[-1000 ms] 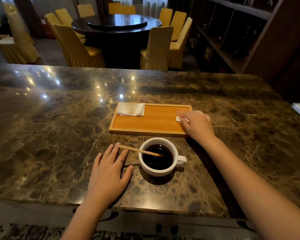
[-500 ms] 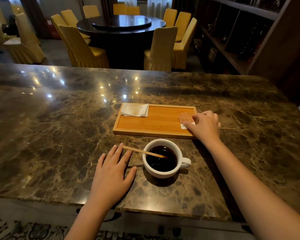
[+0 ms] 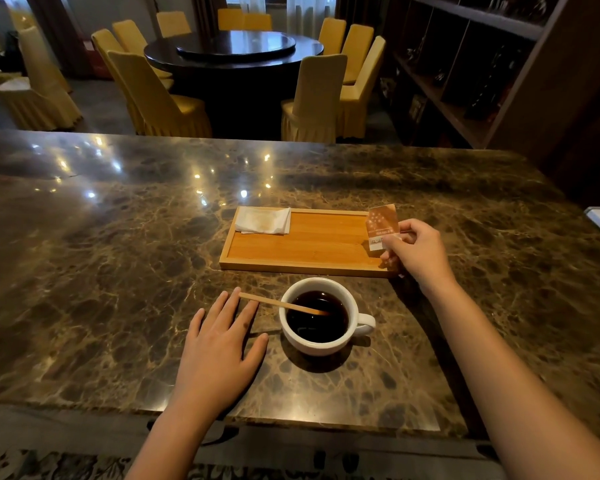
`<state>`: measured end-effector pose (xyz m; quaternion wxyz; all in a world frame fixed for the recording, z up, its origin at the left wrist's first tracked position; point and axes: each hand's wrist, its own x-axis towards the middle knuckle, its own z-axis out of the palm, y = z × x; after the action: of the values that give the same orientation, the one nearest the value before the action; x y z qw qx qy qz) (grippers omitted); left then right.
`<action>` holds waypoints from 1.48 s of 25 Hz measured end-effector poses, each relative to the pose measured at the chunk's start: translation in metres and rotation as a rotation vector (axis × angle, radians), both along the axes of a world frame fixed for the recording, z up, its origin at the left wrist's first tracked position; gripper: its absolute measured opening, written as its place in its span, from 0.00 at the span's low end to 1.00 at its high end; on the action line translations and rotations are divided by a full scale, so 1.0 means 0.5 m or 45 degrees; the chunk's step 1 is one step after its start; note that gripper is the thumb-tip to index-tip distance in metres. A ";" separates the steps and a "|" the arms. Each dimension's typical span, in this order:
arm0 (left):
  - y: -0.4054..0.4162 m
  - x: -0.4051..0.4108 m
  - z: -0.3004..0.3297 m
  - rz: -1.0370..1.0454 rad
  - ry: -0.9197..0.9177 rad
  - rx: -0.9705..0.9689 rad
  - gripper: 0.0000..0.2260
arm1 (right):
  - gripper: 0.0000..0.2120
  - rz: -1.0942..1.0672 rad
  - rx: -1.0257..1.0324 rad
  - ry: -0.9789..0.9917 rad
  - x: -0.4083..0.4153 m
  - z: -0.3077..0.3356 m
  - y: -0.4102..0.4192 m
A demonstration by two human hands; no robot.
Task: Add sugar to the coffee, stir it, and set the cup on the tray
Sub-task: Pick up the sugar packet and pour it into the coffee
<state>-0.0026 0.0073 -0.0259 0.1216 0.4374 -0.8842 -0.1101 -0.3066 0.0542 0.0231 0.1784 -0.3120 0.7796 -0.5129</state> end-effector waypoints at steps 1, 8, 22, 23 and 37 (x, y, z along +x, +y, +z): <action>0.000 0.000 0.000 0.001 0.000 -0.001 0.26 | 0.04 -0.008 -0.052 -0.119 -0.001 0.001 0.006; -0.001 -0.001 -0.005 -0.004 0.009 -0.017 0.26 | 0.03 0.092 -0.382 -0.555 0.027 0.027 0.046; -0.003 0.001 -0.005 -0.015 -0.001 -0.014 0.26 | 0.03 0.903 0.171 0.737 0.112 0.128 0.087; -0.003 0.001 -0.004 -0.016 0.002 -0.011 0.27 | 0.03 0.909 0.165 0.759 0.114 0.130 0.086; -0.004 0.000 -0.005 -0.007 -0.003 -0.025 0.27 | 0.02 0.825 -0.025 0.671 0.123 0.124 0.081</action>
<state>-0.0027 0.0052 -0.0285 0.1246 0.4338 -0.8866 -0.1013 -0.2453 0.0947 0.0850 0.1220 -0.6635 0.6551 -0.3402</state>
